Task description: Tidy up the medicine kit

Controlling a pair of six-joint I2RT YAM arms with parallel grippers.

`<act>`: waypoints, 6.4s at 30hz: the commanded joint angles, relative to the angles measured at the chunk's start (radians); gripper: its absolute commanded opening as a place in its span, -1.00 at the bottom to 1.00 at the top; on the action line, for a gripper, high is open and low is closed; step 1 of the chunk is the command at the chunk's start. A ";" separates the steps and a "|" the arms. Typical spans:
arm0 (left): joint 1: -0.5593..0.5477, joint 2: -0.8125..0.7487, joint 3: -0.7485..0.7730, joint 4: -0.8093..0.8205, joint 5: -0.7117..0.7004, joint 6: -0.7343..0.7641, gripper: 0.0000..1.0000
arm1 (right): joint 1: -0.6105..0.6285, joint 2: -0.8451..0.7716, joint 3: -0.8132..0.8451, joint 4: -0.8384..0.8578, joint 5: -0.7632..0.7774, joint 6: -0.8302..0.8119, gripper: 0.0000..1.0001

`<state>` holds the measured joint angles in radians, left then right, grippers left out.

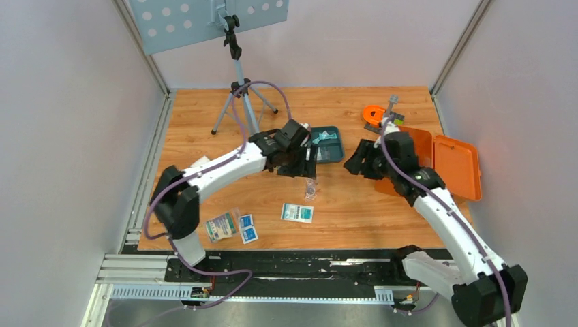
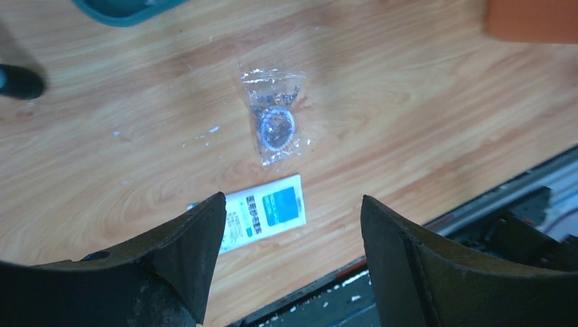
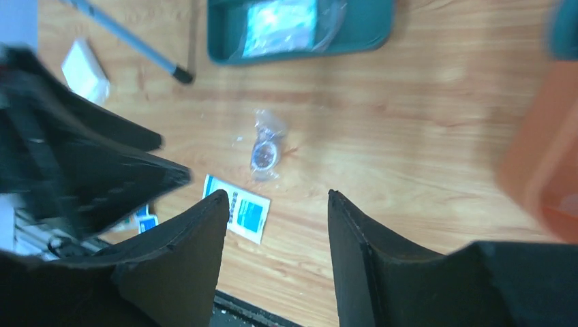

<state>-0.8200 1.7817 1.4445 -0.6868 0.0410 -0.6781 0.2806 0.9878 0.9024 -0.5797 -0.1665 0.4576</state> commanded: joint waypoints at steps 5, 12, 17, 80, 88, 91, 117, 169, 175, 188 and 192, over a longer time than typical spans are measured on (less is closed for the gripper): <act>0.203 -0.401 -0.328 0.003 -0.025 -0.032 0.60 | 0.373 0.241 0.046 0.070 0.280 0.128 0.15; 0.345 -0.536 -0.448 -0.049 -0.052 -0.021 0.60 | 0.473 0.529 0.131 0.142 0.278 0.142 0.28; 0.360 -0.539 -0.457 -0.043 -0.078 -0.023 0.60 | 0.478 0.659 0.184 0.165 0.272 0.133 0.24; 0.383 -0.496 -0.478 -0.025 -0.085 -0.013 0.60 | -0.428 0.465 0.231 0.119 0.318 -0.180 0.04; 0.392 -0.495 -0.477 -0.025 -0.088 -0.008 0.60 | -0.410 0.307 0.239 0.087 0.222 -0.150 0.06; 0.402 -0.492 -0.477 -0.026 -0.090 -0.004 0.60 | -0.328 0.212 0.236 0.077 0.183 -0.135 0.05; 0.207 -0.315 -0.599 0.337 0.541 0.009 0.53 | 0.239 0.505 -0.127 0.458 -0.399 0.050 0.18; 0.245 -0.094 -0.611 0.488 0.569 -0.054 0.44 | 0.200 0.742 -0.154 0.619 -0.652 0.045 -1.00; 0.246 -0.204 -0.542 0.337 0.510 0.025 0.54 | 0.194 0.577 -0.143 0.463 -0.490 0.053 -1.00; 0.280 -0.405 -0.462 0.131 0.381 0.128 0.57 | -0.199 0.008 -0.050 0.225 -0.113 0.073 -1.00; 0.293 -0.437 -0.456 0.117 0.360 0.130 0.57 | -0.354 -0.083 -0.035 0.225 0.028 0.096 -1.00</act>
<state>-0.5419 1.3956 0.9546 -0.5312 0.4397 -0.5800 0.0326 0.9665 0.8314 -0.3214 -0.3050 0.5228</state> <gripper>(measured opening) 0.782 0.003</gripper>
